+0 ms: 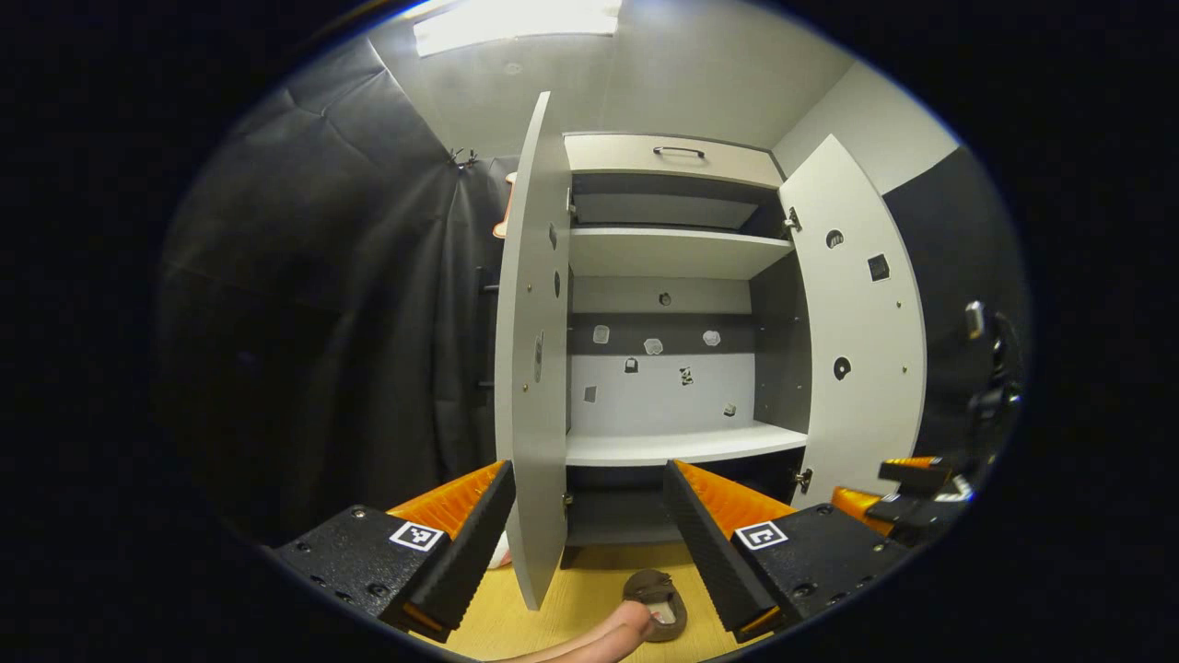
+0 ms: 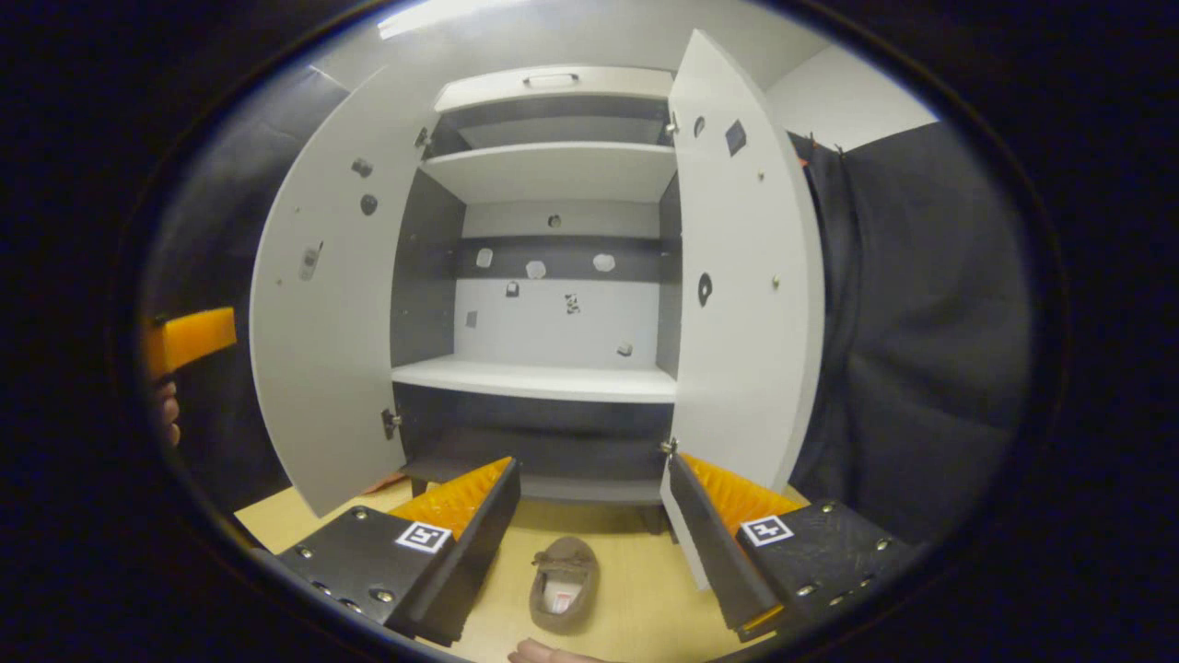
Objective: Grab one shoe with the right hand and put it into the shoe cabinet, grab the other shoe with the left hand and put it into the shoe cabinet; then close the right door with the right hand and the left door with the left hand.
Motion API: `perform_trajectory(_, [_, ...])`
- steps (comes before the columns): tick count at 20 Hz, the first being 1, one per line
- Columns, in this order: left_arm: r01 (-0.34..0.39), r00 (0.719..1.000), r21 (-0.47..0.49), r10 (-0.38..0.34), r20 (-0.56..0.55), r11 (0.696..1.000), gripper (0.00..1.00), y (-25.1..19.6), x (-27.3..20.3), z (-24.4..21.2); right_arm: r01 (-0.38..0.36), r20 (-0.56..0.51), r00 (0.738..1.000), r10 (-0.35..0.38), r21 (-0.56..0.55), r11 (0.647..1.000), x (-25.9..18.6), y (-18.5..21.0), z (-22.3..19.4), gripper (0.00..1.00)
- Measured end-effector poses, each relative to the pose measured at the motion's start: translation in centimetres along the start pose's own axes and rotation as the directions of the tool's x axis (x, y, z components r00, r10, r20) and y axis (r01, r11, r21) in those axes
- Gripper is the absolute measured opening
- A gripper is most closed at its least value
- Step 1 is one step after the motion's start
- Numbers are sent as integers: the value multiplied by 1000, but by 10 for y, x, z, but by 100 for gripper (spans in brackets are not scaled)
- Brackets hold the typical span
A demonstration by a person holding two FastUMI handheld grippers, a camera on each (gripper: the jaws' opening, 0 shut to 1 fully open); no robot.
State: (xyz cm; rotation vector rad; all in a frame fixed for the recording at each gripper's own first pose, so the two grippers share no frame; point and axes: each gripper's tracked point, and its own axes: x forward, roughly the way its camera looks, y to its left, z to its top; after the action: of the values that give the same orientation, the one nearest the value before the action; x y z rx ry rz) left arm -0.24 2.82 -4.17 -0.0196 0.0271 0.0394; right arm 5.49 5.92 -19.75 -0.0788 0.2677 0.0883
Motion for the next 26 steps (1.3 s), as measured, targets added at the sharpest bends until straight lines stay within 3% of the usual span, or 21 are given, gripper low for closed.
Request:
perform_trajectory(6, [-1, 1000, -25, 1, -3, 1000, 99, 3, -2, -9, -32, -204, 978, 31, 1, 1000, 45, 23, -113, 99])
perform_trajectory(10, [-5, 999, -4, 5, 41, 1000, 99, 1, 4, 7, -36, -327, 944, 50, 47, 998, 63, 34, -180, 99])
perform_trajectory(12, [0, 998, -10, 1, 63, 1000, 99, -4, 12, 14, -47, -390, 918, 77, 88, 995, 67, 45, -207, 90])
perform_trajectory(16, [28, 997, -14, -27, 71, 1000, 99, -17, 38, 13, -38, -435, 895, 101, 151, 988, 77, 60, -235, 91])
perform_trajectory(18, [55, 996, -8, -54, 65, 998, 98, -27, 54, 9, -15, -473, 875, 102, 184, 983, 90, 66, -253, 81])
perform_trajectory(19, [65, 996, -5, -64, 61, 998, 98, -31, 63, 7, -20, -472, 875, 106, 182, 983, 97, 68, -256, 76])
perform_trajectory(23, [109, 994, 0, -109, 27, 994, 98, -49, 99, -4, -13, -479, 873, 95, 171, 985, 119, 76, -265, 76])
perform_trajectory(25, [105, 994, 2, -105, 22, 994, 98, -51, 114, -7, 31, -493, 869, 46, 147, 989, 126, 66, -271, 76])
perform_trajectory(26, [103, 994, 5, -103, 26, 995, 98, -52, 119, -7, 62, -502, 865, 21, 148, 987, 131, 59, -276, 52])
